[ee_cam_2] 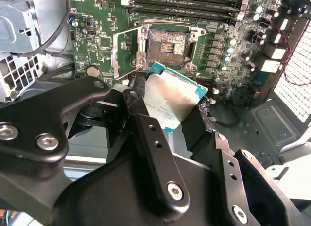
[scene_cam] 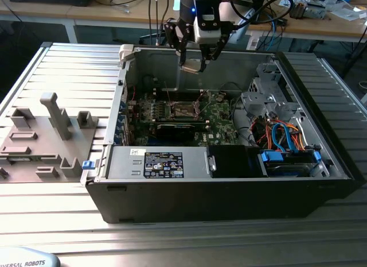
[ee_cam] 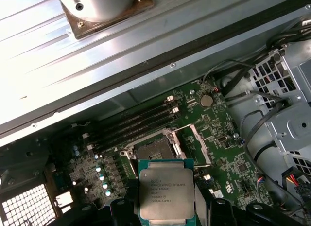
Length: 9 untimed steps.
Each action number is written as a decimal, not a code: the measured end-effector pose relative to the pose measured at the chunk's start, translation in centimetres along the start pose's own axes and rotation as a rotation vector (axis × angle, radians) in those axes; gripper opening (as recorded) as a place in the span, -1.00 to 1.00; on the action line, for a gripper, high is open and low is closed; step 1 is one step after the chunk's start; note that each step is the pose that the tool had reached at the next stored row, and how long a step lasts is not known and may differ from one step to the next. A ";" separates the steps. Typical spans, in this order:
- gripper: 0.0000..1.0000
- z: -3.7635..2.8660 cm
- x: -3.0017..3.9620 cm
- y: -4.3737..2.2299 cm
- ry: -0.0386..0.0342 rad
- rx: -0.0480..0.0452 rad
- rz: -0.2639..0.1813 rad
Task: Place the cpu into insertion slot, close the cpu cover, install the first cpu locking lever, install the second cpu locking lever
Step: 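Place the cpu into insertion slot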
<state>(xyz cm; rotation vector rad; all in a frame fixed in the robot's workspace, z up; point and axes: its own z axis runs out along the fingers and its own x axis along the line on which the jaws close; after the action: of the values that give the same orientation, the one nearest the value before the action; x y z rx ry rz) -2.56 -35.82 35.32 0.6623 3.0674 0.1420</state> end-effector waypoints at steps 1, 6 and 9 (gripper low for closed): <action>0.08 0.00 0.00 0.00 -0.0002 0.0000 0.002; 0.08 0.00 0.00 0.00 -0.0008 0.0000 0.008; 0.08 0.00 0.00 0.00 -0.0011 0.0000 0.011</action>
<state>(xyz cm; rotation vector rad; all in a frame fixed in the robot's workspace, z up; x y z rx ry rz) -2.57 -35.82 35.32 0.6794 3.0631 0.1415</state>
